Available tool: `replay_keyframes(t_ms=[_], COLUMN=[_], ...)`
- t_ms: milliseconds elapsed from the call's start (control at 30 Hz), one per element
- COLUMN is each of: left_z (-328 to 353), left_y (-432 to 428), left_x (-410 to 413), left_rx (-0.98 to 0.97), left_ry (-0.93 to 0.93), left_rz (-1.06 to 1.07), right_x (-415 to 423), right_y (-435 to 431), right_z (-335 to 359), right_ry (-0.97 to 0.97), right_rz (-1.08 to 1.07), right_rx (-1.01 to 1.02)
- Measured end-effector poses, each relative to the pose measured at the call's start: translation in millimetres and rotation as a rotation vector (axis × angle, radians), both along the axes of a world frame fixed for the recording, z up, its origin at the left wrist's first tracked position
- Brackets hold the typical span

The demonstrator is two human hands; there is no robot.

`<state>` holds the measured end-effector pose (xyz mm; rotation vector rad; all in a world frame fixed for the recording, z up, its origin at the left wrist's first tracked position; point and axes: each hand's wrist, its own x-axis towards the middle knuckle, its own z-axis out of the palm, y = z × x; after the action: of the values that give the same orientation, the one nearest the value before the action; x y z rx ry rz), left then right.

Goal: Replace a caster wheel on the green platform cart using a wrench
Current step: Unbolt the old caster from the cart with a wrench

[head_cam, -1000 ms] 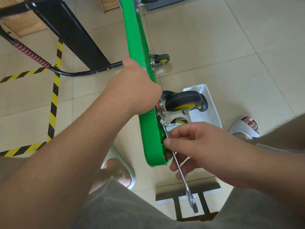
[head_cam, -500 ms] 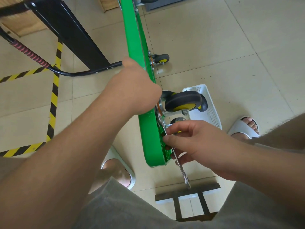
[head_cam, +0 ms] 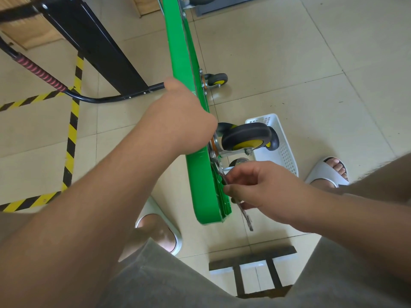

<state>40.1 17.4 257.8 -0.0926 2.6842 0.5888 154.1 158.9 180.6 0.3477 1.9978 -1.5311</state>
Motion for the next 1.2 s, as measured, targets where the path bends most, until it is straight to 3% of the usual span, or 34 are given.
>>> replay_keyframes(t_ms=[300,500,700,933,1200], left_z=[-1,-1,0,0,1], left_y=[1,2,1,0,0], left_x=[-1,-1,-1,0,1], left_rx=[-0.018,-0.019,-0.022,-0.001,0.006], left_ry=[0.012,0.013,0.016,0.004,0.003], left_rz=[-0.008,-0.007,-0.015,-0.016,-0.007], right_x=[15,11,6,-5,-10], right_y=[3,-2,-6,-4,-2], right_z=[29,36,28,5,-2], right_ry=[-0.164,-0.161,-0.115,-0.049,0.019], right_rz=[-0.073,-0.120,-0.119,-0.082,-0.047], right_rx=[-0.256,-0.346,-0.301,-0.101,-0.061])
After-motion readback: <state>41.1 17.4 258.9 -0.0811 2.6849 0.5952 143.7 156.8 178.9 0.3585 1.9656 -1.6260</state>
